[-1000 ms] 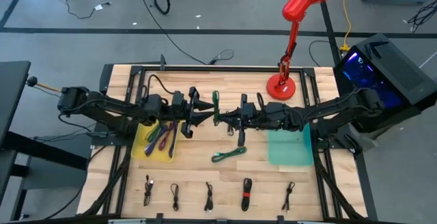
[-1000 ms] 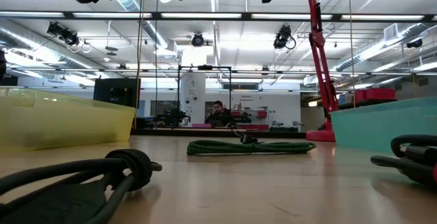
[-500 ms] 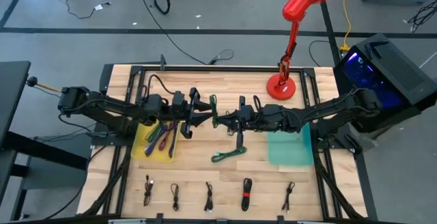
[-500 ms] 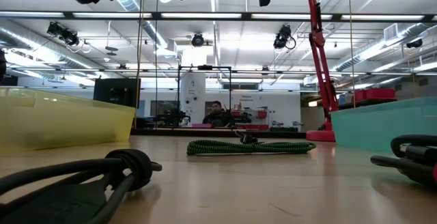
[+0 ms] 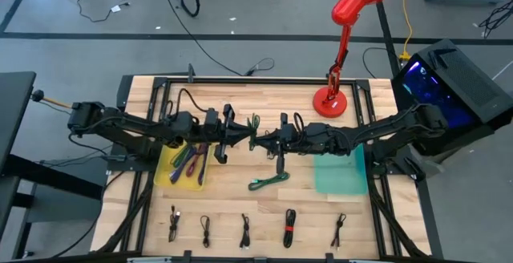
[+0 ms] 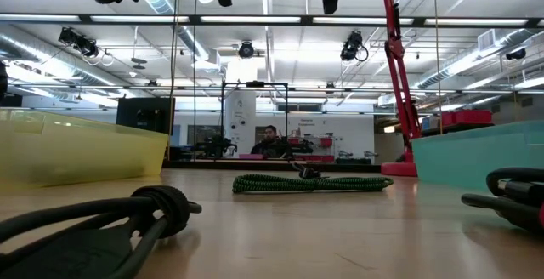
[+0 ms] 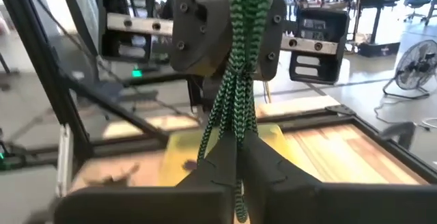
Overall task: Pick & Place USB Port
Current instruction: Put the black and green charger cable into the yellow bin
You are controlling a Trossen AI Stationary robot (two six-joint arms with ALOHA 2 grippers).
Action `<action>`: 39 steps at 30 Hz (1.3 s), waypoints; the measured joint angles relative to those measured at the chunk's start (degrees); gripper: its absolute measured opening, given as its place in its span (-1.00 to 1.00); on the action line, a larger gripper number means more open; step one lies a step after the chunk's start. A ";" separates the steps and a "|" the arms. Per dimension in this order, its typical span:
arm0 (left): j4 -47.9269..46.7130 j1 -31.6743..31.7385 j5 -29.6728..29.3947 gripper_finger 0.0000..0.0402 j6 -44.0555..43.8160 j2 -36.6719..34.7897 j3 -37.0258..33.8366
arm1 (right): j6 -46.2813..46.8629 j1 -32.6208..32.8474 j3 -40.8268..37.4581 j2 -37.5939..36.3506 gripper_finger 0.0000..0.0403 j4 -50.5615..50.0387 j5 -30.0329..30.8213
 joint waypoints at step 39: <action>-123.17 -37.08 -36.43 -0.92 -87.38 -18.84 -0.07 | 22.66 12.41 0.04 -3.91 -0.74 -28.03 12.49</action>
